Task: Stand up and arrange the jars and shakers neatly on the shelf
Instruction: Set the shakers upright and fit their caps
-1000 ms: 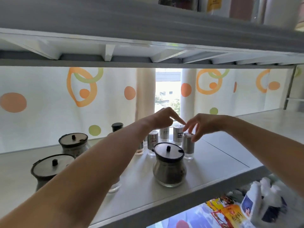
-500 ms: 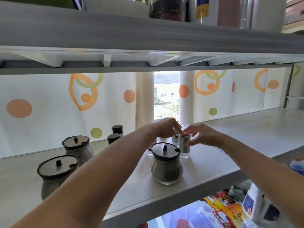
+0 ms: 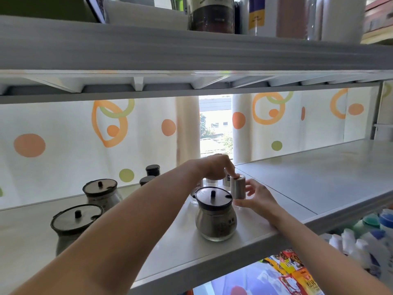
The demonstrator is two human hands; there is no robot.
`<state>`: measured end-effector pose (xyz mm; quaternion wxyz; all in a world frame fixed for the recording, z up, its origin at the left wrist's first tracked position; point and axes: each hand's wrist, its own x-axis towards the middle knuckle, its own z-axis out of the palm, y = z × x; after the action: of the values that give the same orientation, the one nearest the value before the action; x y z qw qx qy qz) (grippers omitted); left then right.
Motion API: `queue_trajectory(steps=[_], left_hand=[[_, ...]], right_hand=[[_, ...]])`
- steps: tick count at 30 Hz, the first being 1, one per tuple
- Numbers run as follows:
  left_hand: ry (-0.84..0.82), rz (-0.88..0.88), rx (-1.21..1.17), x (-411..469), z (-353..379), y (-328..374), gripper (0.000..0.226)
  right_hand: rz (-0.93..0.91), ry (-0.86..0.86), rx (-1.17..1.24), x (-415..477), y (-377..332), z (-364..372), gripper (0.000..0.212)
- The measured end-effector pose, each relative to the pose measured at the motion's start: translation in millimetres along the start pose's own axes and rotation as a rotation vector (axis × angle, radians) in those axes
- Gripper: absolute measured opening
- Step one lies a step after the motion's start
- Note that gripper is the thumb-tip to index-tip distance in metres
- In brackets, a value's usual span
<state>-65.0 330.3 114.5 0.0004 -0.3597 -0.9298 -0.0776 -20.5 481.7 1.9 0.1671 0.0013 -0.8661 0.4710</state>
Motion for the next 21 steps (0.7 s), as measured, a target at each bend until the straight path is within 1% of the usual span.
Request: queue_trajectory(steps=[3, 7, 9, 12, 14, 15, 18, 19, 21], left_hand=[[-0.016, -0.005, -0.012, -0.7, -0.5, 0.2, 0.055], [-0.028, -0.019, -0.010, 0.4, 0.3, 2.3, 0.058], [-0.030, -0.022, -0.008, 1.3, 0.3, 3.5, 0.054], [-0.034, -0.029, 0.003, 1.2, 0.0, 4.1, 0.056], [-0.033, -0.033, 0.003, 0.5, -0.1, 3.9, 0.060], [-0.033, -0.034, 0.005, 0.2, -0.1, 3.7, 0.060], [-0.030, -0.038, 0.008, 0.4, -0.2, 3.9, 0.056], [-0.028, -0.038, 0.010, 0.2, -0.2, 4.2, 0.056], [-0.031, -0.044, 0.018, -0.3, 0.1, 5.0, 0.057]], right_hand=[[-0.020, -0.036, -0.041, 0.9, 1.9, 0.0, 0.052], [0.035, 0.028, -0.112, 0.7, -1.1, 2.1, 0.051], [0.055, 0.006, -0.137, 0.3, -1.0, 2.1, 0.054], [0.039, -0.104, -0.014, -0.4, 0.5, -2.6, 0.053], [0.025, -0.114, 0.029, -2.2, -0.2, -4.7, 0.048], [0.029, -0.093, -0.004, -2.7, -0.9, -4.0, 0.048], [0.039, -0.016, -0.211, -1.5, -2.9, 1.7, 0.058], [0.037, -0.022, -0.216, -1.4, -2.6, 2.2, 0.060], [0.032, -0.078, -0.087, -1.4, -0.6, -0.4, 0.059]])
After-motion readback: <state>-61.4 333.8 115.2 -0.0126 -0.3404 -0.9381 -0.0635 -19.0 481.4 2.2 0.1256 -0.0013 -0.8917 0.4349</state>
